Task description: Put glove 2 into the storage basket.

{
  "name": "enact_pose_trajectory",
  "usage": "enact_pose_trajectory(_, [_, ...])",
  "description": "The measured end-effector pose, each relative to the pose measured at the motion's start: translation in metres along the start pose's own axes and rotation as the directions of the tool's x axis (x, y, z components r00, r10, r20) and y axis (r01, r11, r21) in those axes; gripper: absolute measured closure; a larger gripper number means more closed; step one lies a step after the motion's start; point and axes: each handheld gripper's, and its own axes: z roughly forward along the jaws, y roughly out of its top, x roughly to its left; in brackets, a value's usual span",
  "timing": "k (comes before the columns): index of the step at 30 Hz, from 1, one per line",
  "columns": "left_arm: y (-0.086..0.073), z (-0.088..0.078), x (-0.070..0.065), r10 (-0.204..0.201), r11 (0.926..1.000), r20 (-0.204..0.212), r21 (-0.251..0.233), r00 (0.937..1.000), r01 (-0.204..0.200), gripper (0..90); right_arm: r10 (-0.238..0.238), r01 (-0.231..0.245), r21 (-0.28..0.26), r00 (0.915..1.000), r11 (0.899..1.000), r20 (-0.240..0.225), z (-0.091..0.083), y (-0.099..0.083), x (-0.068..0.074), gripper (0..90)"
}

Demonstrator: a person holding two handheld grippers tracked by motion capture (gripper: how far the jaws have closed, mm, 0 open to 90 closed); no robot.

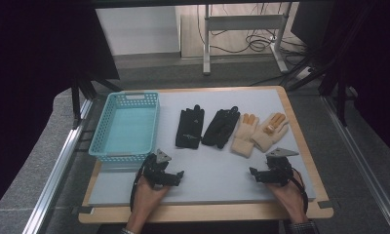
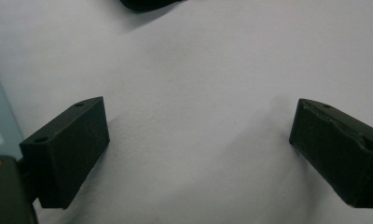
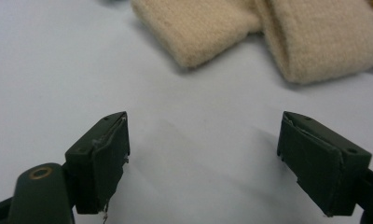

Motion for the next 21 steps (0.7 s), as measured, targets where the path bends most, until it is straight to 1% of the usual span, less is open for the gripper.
enact_pose_trajectory(7, [0.000,0.000,0.000,0.000,1.0000,0.000,0.000,1.0000,0.000,4.7,-0.009,0.009,0.008,0.9999,1.000,-0.004,0.003,0.009,0.003,16.4])
enact_pose_trajectory(9, [0.000,0.000,0.000,-0.005,1.0000,0.000,-0.004,1.0000,0.005,4.7,-0.005,0.005,0.013,0.9999,1.000,-0.015,0.005,0.015,0.004,16.5])
enact_pose_trajectory(16, [0.000,0.000,0.000,-0.006,1.0000,0.001,-0.005,1.0000,0.006,4.7,-0.036,0.036,0.020,0.9991,0.999,-0.023,0.008,0.027,0.006,18.3])
enact_pose_trajectory(18, [0.000,0.000,0.000,-0.006,1.0000,0.000,-0.005,1.0000,0.006,4.7,-0.054,0.054,0.018,0.9981,0.998,-0.030,0.010,0.034,0.007,20.3])
enact_pose_trajectory(19, [0.000,0.000,0.000,-0.006,1.0000,0.000,-0.004,1.0000,0.006,4.7,-0.054,0.054,0.018,0.9981,0.998,-0.030,0.010,0.034,0.007,20.3])
enact_pose_trajectory(21, [0.000,0.000,0.000,-0.006,1.0000,0.001,-0.004,1.0000,0.006,4.7,-0.067,0.067,0.010,0.9967,0.998,-0.045,0.011,0.041,0.007,23.1])
